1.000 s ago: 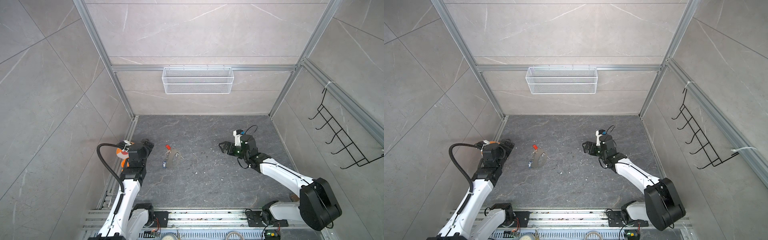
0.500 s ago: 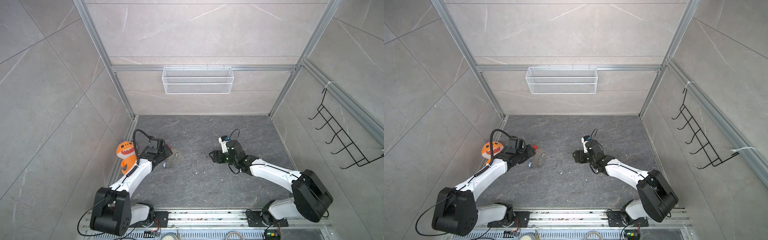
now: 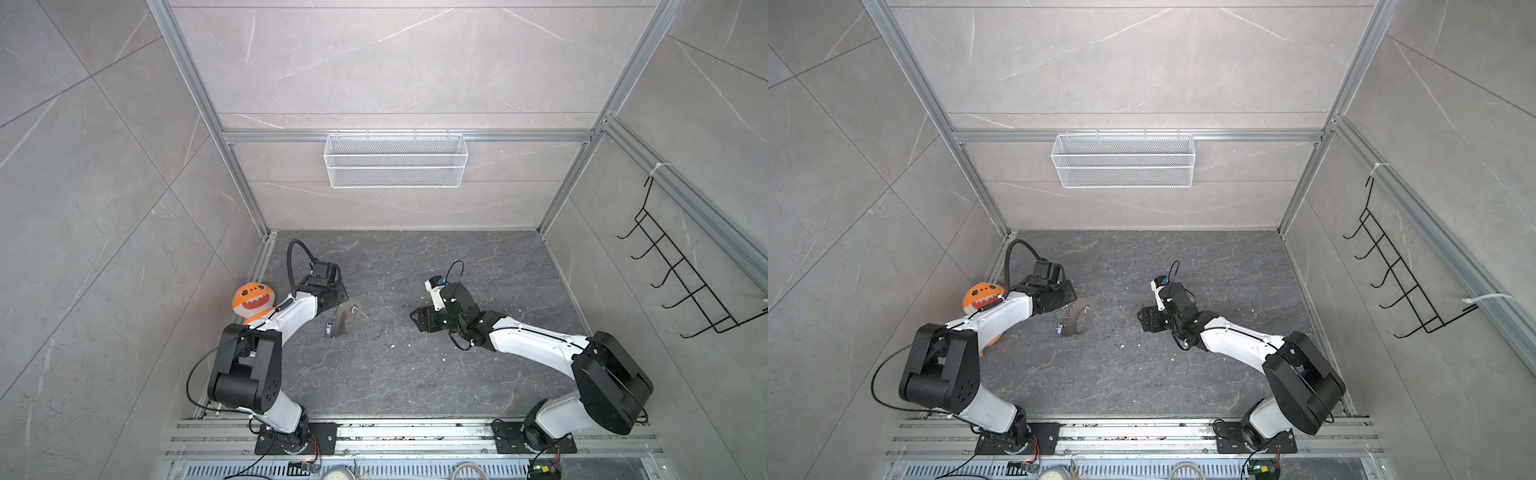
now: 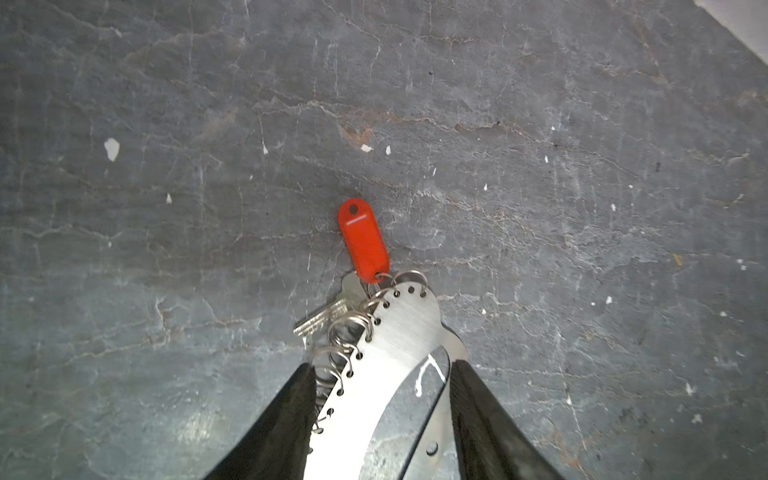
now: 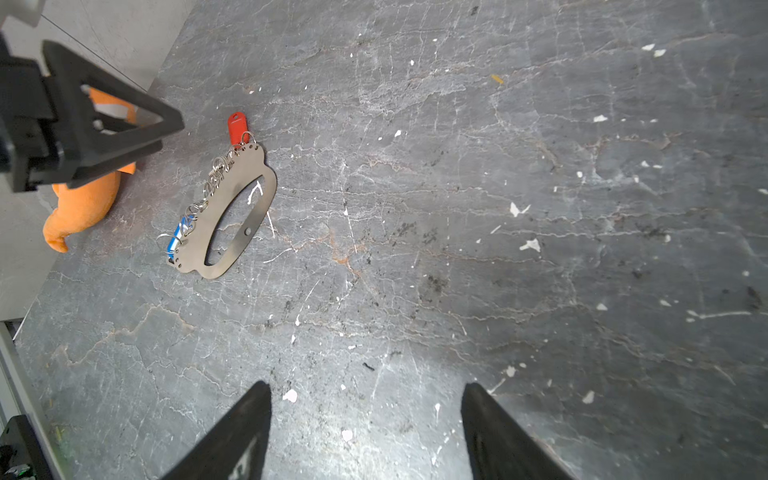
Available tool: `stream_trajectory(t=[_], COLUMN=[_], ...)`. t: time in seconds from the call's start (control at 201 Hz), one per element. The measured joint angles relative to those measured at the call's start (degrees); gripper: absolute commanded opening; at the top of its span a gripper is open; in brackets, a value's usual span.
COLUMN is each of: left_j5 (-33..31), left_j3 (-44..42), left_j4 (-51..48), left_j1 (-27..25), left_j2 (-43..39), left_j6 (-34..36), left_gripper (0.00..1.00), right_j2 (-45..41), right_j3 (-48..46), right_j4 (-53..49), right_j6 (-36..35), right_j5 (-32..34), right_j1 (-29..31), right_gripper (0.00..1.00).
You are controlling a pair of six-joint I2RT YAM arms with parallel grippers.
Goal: Remove the keys from the keyring
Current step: 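Move the left gripper over the metal keyring plate while the right gripper approaches it, then lower the right gripper and grasp the keyring plate's ring edge near the blue tag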
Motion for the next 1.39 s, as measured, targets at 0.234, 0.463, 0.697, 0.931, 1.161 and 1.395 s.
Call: stream_trajectory(t=[0.234, 0.463, 0.697, 0.931, 1.161, 1.395], left_j5=[-2.25, -2.23, -2.45, -2.51, -5.03, -9.68], left_j3=[6.43, 6.60, 6.21, 3.43, -1.33, -11.80], left_j4=[-0.61, -0.57, -0.39, 0.79, -1.14, -3.45], left_j1=[-0.94, -3.15, -6.62, -10.54, -10.51, -8.31], left_j2=[8.68, 12.39, 13.35, 11.43, 0.44, -15.52], left_j6=[3.48, 4.37, 4.39, 4.33, 1.90, -5.11], left_gripper=[0.55, 0.56, 0.56, 0.56, 0.57, 0.68], right_j2=[-0.02, -0.02, -0.68, -1.64, -1.79, 2.80], right_j3=[0.00, 0.00, 0.00, 0.00, 0.04, 4.33], right_j4=[-0.37, -1.40, -1.86, -2.19, -2.19, -0.07], right_j6=[0.00, -0.35, -0.42, -0.42, -0.70, -1.90], right_j5=[0.31, 0.96, 1.64, 2.16, 0.59, -5.09], right_j1=[0.00, 0.00, 0.02, 0.00, 0.00, 3.80], right_gripper=[0.74, 0.74, 0.75, 0.75, 0.68, 0.64])
